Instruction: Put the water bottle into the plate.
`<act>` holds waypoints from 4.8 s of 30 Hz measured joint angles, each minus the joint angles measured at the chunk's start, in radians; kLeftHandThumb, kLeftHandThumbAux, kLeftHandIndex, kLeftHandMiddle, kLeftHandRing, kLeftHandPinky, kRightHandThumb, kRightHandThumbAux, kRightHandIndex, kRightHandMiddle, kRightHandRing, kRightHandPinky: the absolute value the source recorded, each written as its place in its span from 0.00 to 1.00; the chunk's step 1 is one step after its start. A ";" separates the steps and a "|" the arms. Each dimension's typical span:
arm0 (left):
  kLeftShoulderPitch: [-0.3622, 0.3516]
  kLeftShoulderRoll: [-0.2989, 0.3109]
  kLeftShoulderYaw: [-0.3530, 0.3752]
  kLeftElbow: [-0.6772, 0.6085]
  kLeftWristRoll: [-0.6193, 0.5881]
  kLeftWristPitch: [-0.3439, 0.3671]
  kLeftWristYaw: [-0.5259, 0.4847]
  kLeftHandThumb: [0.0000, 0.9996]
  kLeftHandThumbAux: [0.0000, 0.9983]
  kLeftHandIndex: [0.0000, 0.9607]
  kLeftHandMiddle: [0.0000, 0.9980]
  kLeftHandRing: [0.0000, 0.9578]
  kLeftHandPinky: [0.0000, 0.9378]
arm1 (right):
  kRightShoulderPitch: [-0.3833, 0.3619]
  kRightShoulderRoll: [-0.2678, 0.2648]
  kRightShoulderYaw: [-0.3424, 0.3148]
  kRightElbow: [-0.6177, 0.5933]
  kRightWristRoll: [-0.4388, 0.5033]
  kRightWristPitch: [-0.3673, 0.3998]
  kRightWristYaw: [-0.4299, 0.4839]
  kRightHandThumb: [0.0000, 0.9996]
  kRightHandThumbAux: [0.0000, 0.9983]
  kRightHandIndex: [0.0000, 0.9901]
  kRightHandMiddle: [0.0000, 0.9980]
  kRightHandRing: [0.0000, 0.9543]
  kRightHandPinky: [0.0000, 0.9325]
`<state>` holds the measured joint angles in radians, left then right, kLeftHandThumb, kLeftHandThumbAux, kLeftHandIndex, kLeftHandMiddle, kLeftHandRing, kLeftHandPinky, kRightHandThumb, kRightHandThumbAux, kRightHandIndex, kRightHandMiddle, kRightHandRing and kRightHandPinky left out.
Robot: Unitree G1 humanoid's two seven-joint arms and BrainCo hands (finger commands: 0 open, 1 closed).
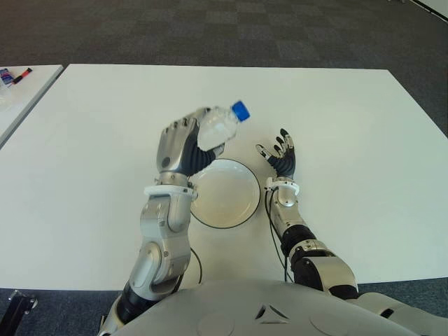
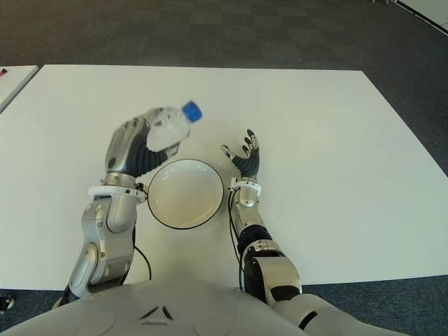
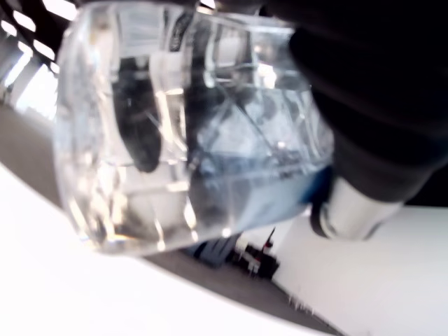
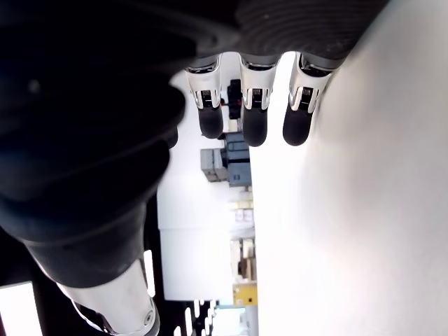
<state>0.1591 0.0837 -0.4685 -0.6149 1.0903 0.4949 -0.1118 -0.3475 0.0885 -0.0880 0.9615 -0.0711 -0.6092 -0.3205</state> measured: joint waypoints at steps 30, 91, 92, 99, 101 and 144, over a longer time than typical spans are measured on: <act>0.016 0.013 -0.019 0.168 -0.078 -0.038 0.000 0.86 0.67 0.42 0.54 0.89 0.78 | -0.007 0.003 -0.002 0.016 0.001 0.000 0.030 0.00 0.91 0.11 0.09 0.10 0.16; -0.111 0.045 0.016 0.523 -0.217 -0.209 0.085 0.86 0.67 0.42 0.53 0.81 0.14 | -0.017 0.011 -0.012 0.045 0.019 -0.031 0.051 0.00 0.97 0.12 0.10 0.11 0.18; -0.112 0.046 0.016 0.525 -0.217 -0.212 0.085 0.86 0.67 0.42 0.53 0.81 0.16 | -0.017 0.011 -0.012 0.046 0.020 -0.031 0.051 0.00 0.97 0.13 0.10 0.11 0.18; -0.125 0.060 0.013 0.540 -0.217 -0.232 0.085 0.86 0.67 0.42 0.52 0.82 0.23 | -0.018 0.011 -0.012 0.049 0.021 -0.043 0.051 0.00 0.98 0.13 0.11 0.12 0.19; -0.127 0.062 0.012 0.541 -0.217 -0.233 0.085 0.86 0.67 0.42 0.52 0.82 0.23 | -0.018 0.011 -0.012 0.051 0.021 -0.046 0.051 0.00 0.98 0.13 0.11 0.12 0.19; -0.127 0.092 -0.022 0.520 -0.185 -0.194 0.091 0.69 0.72 0.46 0.89 0.93 0.94 | -0.024 0.012 -0.013 0.066 0.036 -0.060 0.066 0.00 0.96 0.13 0.11 0.11 0.18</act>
<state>0.0323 0.1754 -0.4902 -0.0948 0.9050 0.3014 -0.0208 -0.3714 0.1009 -0.1007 1.0273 -0.0356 -0.6690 -0.2540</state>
